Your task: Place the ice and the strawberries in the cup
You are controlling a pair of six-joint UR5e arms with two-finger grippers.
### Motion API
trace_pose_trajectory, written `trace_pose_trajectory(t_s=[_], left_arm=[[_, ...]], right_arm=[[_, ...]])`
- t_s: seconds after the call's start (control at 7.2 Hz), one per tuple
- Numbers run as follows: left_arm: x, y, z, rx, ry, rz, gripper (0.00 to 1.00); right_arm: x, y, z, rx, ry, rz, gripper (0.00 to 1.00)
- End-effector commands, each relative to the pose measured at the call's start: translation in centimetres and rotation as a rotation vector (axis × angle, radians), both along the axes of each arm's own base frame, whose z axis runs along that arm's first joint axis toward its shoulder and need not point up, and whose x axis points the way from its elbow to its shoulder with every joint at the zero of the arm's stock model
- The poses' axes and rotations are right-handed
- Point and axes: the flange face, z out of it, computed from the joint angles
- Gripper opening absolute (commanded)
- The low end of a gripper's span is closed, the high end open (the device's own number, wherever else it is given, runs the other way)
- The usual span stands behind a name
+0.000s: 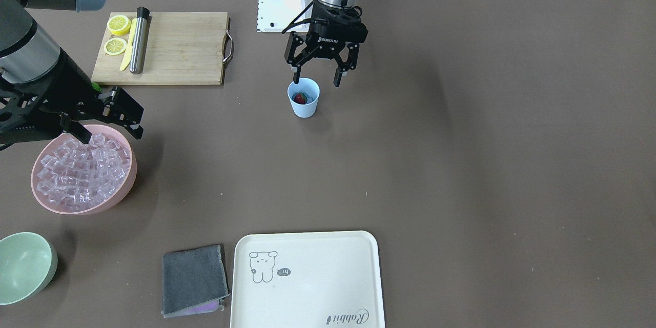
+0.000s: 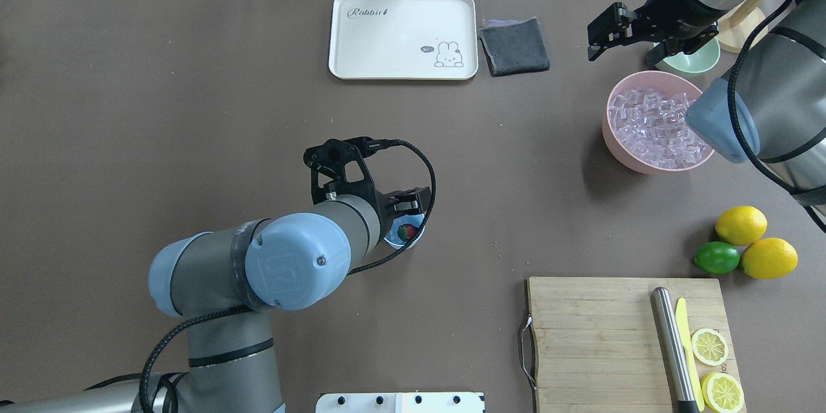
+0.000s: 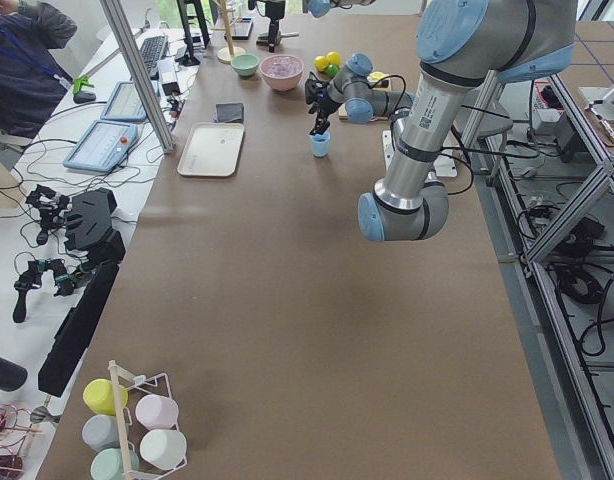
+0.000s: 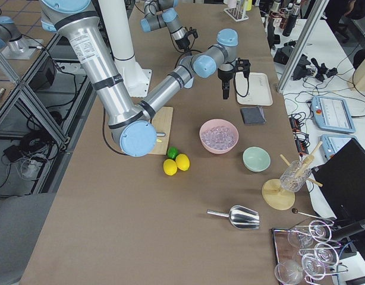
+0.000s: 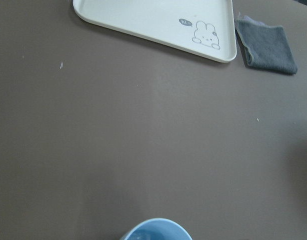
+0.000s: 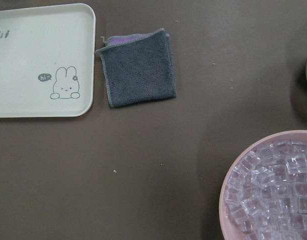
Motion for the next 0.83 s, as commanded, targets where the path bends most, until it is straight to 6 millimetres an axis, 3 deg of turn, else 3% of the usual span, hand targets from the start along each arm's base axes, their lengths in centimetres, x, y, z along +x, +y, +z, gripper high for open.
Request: trace_pose_trajectory(t_s=[0.0,0.14,0.28,0.42,0.56,0.69], left_arm=[[-6.1,-5.1,5.3,0.313,-0.071,0.02,0.98],[-9.6,-7.5,9.5,0.402,-0.128,-0.001,0.98],[-13.4,-12.3,11.9,0.412,-0.2,-0.001,0.98],[-20.3,-17.6,17.2,0.317,-0.251,0.096,0.98],[-30.1,-22.6,22.8,0.17,-0.275,0.249,0.98],[-40.5,-25.6,25.8,0.146,-0.336,0.319,0.98]], right_arm=[[1.2,-0.4,0.9,0.026,0.015,-0.013,0.99],[3.6,-1.0,3.0,0.058,0.047,-0.031,0.99],[6.6,-2.3,6.0,0.079,0.087,-0.046,0.99],[10.9,-3.4,9.9,0.111,0.136,-0.074,0.99],[15.9,-4.2,14.5,0.123,0.16,-0.107,0.99],[21.0,-4.0,19.3,0.117,0.184,-0.121,0.99]])
